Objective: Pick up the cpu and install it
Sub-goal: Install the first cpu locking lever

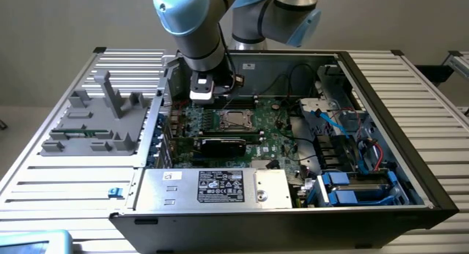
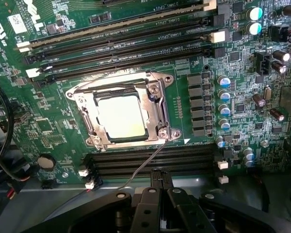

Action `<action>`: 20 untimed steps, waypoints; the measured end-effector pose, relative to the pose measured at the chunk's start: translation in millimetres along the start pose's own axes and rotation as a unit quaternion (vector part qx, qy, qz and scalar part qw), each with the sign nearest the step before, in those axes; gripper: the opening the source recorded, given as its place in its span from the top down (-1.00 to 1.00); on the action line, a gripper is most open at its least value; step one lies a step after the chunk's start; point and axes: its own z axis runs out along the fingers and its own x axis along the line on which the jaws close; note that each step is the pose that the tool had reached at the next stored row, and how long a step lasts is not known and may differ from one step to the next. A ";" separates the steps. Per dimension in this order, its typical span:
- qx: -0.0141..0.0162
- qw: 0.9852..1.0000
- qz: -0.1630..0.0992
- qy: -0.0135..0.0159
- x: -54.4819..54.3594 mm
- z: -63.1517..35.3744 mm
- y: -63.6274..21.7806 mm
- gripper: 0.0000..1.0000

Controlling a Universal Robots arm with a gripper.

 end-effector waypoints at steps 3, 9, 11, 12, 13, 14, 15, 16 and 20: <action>0.000 1.000 0.000 0.000 0.0 0.0 0.0 0.77; 0.002 1.000 -0.009 -0.004 -3.3 0.6 1.1 0.77; 0.003 1.000 -0.015 -0.005 -3.8 1.1 1.4 0.77; 0.003 1.000 -0.017 -0.002 -4.1 1.7 1.7 0.77; 0.004 1.000 -0.018 0.000 -4.2 2.3 2.0 0.77; 0.005 1.000 -0.018 0.002 -4.5 2.8 2.4 0.77; 0.006 1.000 -0.018 0.003 -5.4 3.5 2.9 0.77; 0.007 1.000 -0.018 0.003 -5.8 4.3 3.3 0.77; 0.010 1.000 -0.018 0.003 -6.4 7.9 5.1 0.77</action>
